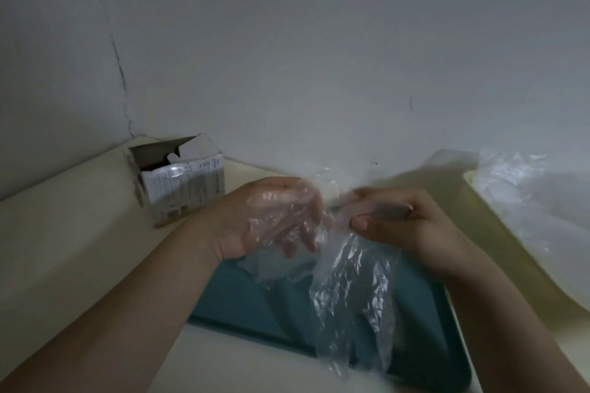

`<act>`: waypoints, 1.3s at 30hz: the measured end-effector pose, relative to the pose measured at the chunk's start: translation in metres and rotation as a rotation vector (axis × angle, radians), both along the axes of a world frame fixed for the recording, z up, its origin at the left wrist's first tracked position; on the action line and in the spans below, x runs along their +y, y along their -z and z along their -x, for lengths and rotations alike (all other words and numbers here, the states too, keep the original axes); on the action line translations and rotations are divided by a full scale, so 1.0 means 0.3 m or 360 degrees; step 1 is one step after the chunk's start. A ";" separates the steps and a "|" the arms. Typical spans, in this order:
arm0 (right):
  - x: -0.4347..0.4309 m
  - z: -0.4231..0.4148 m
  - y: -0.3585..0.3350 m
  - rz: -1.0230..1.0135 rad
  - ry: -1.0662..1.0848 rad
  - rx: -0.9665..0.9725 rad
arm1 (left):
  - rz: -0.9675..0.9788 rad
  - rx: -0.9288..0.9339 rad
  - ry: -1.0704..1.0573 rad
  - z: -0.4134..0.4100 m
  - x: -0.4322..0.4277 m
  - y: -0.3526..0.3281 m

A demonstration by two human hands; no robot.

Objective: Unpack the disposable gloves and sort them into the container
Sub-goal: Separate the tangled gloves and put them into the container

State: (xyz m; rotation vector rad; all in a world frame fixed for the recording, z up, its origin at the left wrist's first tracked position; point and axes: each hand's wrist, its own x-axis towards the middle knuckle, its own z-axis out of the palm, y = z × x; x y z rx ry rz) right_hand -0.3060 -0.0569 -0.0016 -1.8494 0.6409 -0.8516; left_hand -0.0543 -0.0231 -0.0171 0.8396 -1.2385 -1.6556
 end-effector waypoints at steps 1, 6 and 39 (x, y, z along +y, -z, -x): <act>-0.001 -0.005 0.012 -0.0109 0.0022 -0.0059 | -0.0050 0.0028 0.0003 -0.004 -0.008 0.001; -0.021 -0.039 0.058 -0.0387 0.0319 -0.0260 | -0.0292 0.0275 -0.0416 -0.013 -0.027 0.009; 0.119 0.463 -0.365 0.0075 0.0972 -0.0080 | 0.0020 -0.0225 -0.0539 0.332 0.049 -0.191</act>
